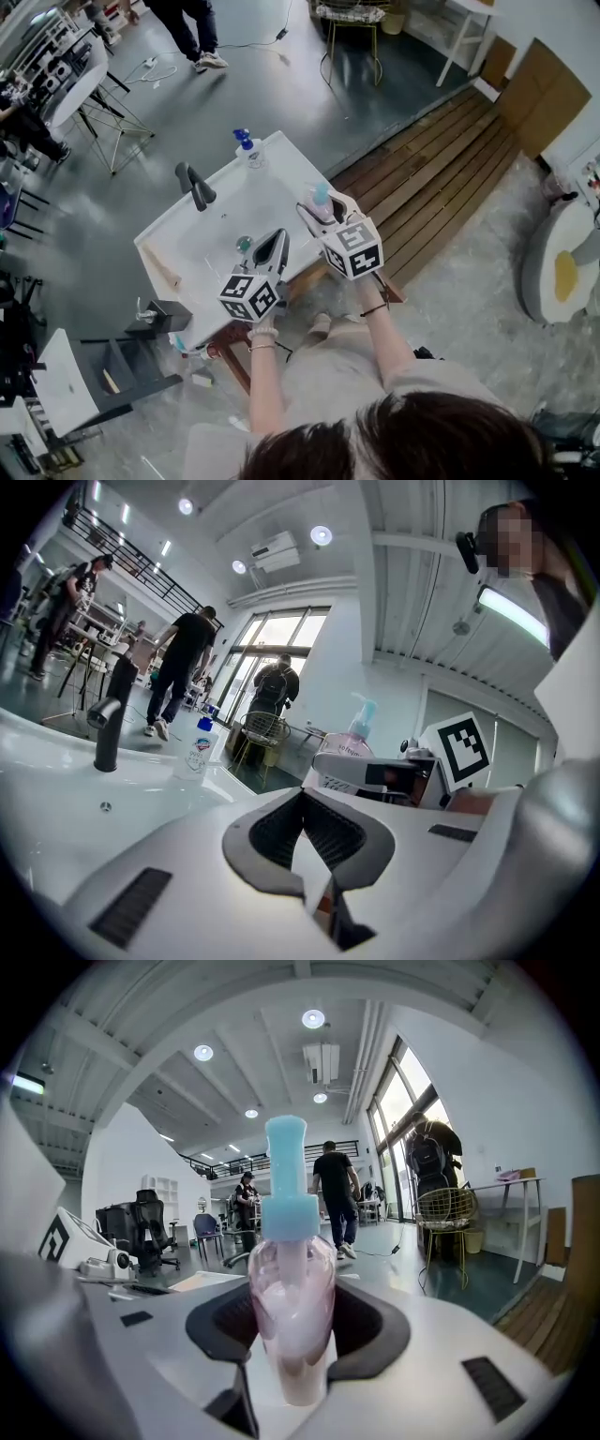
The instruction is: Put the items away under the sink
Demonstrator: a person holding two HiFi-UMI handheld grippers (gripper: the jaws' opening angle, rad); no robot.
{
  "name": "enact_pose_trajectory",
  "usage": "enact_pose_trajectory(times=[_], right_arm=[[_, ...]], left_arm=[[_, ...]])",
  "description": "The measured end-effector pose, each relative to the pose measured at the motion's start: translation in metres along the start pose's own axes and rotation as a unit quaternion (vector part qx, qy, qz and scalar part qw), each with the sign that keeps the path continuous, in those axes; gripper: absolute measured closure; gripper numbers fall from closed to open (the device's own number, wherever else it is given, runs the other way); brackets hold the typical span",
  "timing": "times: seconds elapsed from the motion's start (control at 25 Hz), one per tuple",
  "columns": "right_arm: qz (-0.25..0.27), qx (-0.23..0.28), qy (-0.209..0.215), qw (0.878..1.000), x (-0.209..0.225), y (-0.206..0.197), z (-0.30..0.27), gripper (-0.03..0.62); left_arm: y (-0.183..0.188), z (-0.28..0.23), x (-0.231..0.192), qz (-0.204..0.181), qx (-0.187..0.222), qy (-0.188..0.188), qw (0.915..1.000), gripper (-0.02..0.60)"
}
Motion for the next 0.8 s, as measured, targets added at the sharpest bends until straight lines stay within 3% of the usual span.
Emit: enact_pose_trajectory(times=[0.36, 0.8], right_arm=[[-0.003, -0.01, 0.031, 0.999, -0.002, -0.014, 0.025, 0.393], [0.002, -0.021, 0.081, 0.996, -0.007, -0.025, 0.073, 0.393]], left_arm=[[-0.012, 0.007, 0.019, 0.0, 0.0, 0.029, 0.9996, 0.578], [-0.029, 0.018, 0.077, 0.002, 0.012, 0.066, 0.9977, 0.578]])
Point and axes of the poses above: the fingertips, and each gripper's own axes: z backward along the fingers, x to its right, y out of its top, the point moved 2 cm from there along z, backward along the fingers, and after that the axes turned 2 degrees about y, right-handed, at the moved point
